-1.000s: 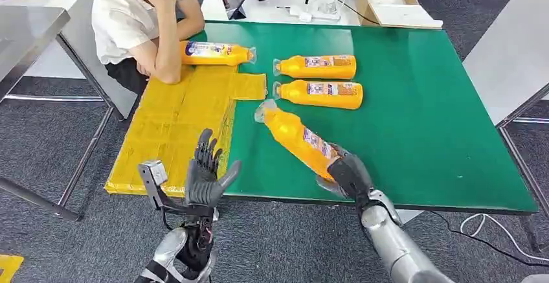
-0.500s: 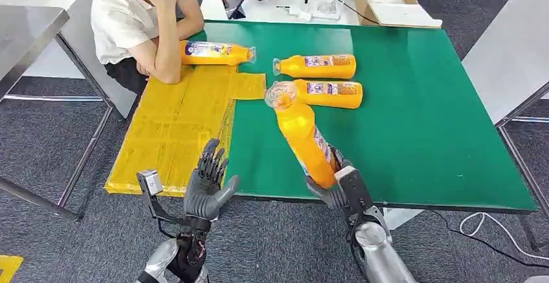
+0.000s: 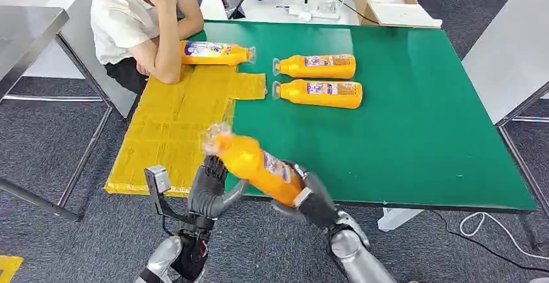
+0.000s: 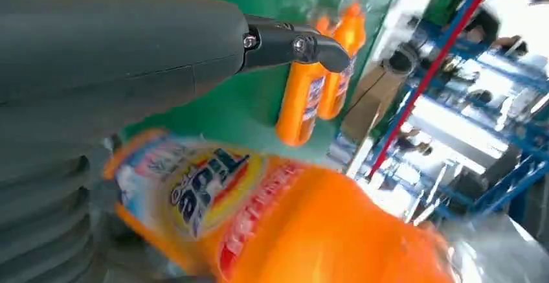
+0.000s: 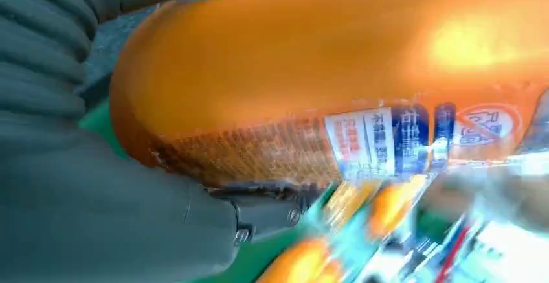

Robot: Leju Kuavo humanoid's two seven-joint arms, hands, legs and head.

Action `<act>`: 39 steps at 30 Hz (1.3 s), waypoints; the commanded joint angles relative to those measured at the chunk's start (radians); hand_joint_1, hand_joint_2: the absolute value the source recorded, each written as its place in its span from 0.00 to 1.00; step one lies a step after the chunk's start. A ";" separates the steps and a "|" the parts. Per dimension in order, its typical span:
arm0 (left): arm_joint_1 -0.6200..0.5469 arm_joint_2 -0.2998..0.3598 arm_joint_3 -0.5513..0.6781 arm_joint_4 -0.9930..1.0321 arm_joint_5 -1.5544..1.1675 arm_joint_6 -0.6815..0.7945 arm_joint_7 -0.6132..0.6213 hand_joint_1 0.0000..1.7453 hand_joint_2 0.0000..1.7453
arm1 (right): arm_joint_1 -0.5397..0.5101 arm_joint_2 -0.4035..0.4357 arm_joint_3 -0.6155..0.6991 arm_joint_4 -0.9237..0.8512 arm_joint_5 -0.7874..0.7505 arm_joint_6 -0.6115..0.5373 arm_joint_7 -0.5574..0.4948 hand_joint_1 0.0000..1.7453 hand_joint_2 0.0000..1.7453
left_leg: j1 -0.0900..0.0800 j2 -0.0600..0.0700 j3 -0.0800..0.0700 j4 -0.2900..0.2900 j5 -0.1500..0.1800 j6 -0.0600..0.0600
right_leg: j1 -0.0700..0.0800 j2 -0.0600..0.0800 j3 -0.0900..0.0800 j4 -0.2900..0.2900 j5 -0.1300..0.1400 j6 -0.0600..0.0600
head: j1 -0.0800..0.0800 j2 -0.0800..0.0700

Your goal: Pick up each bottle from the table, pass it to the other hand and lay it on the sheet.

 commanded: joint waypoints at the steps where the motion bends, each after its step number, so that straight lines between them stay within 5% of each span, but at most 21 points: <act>1: -0.093 0.013 -0.058 0.136 0.032 -0.017 0.024 0.00 1.00 | -0.061 0.018 0.185 0.100 0.023 -0.032 -0.034 1.00 1.00 | 0.001 0.002 0.004 -0.001 -0.001 -0.001 | 0.001 0.002 0.004 -0.001 -0.001 -0.002 | 0.000 0.000; 23: -0.091 0.029 -0.090 0.083 0.083 -0.069 0.002 0.00 1.00 | -0.073 0.008 0.207 0.157 -0.026 0.006 -0.054 1.00 1.00 | 0.001 0.001 0.005 0.000 -0.002 -0.001 | 0.001 0.000 0.005 0.000 -0.002 -0.002 | 0.000 0.000; 24: -0.091 0.027 -0.088 0.084 0.080 -0.066 0.000 0.28 1.00 | -0.077 0.005 0.213 0.161 -0.022 0.009 -0.052 1.00 1.00 | 0.001 0.001 0.004 -0.001 -0.002 -0.001 | 0.001 0.000 0.004 -0.001 -0.002 -0.002 | 0.000 0.000; 25: -0.094 0.023 -0.086 0.089 0.079 -0.065 0.000 0.90 1.00 | -0.080 0.003 0.219 0.165 -0.020 0.018 -0.049 1.00 1.00 | 0.001 0.001 0.006 0.000 -0.003 -0.002 | 0.001 0.000 0.006 -0.001 -0.003 -0.003 | 0.000 0.000; 26: -0.097 0.019 -0.085 0.097 0.076 -0.068 -0.004 1.00 1.00 | -0.083 0.004 0.226 0.169 -0.017 0.023 -0.047 1.00 1.00 | 0.000 0.000 0.004 -0.001 -0.001 -0.001 | 0.001 0.000 0.004 -0.001 -0.001 -0.002 | 0.000 0.000; 31: -0.097 0.016 -0.074 0.102 0.073 -0.085 -0.018 1.00 1.00 | -0.092 0.003 0.240 0.185 -0.006 0.018 -0.030 1.00 1.00 | 0.001 0.000 0.004 0.000 -0.002 -0.001 | 0.001 0.000 0.004 -0.001 -0.002 -0.002 | 0.000 0.000; 32: -0.094 0.018 -0.068 0.098 0.072 -0.085 -0.022 1.00 1.00 | -0.087 0.004 0.231 0.184 -0.012 0.011 -0.023 0.79 1.00 | 0.001 0.000 0.003 -0.001 -0.001 -0.001 | 0.001 -0.001 0.003 -0.001 -0.001 -0.002 | 0.000 0.000; 33: -0.088 0.017 -0.057 0.090 0.072 -0.084 -0.028 1.00 1.00 | -0.081 0.005 0.221 0.179 -0.018 0.003 -0.014 0.00 1.00 | 0.000 0.000 0.003 -0.001 -0.001 -0.001 | 0.001 -0.001 0.003 -0.001 -0.001 -0.001 | 0.000 0.000; 38: -0.039 0.043 -0.015 -0.008 0.051 -0.083 -0.052 1.00 1.00 | -0.029 0.006 0.187 0.117 -0.037 -0.037 0.009 0.00 1.00 | 0.001 0.001 0.003 -0.001 -0.002 -0.001 | 0.001 0.000 0.003 -0.001 -0.001 -0.002 | 0.000 0.000; 39: -0.026 0.052 0.001 -0.037 0.045 -0.088 -0.052 1.00 1.00 | -0.014 0.001 0.175 0.094 -0.042 -0.044 0.011 0.00 0.00 | 0.001 0.002 0.007 0.000 -0.003 -0.002 | 0.002 0.001 0.006 -0.001 -0.003 -0.003 | 0.000 0.000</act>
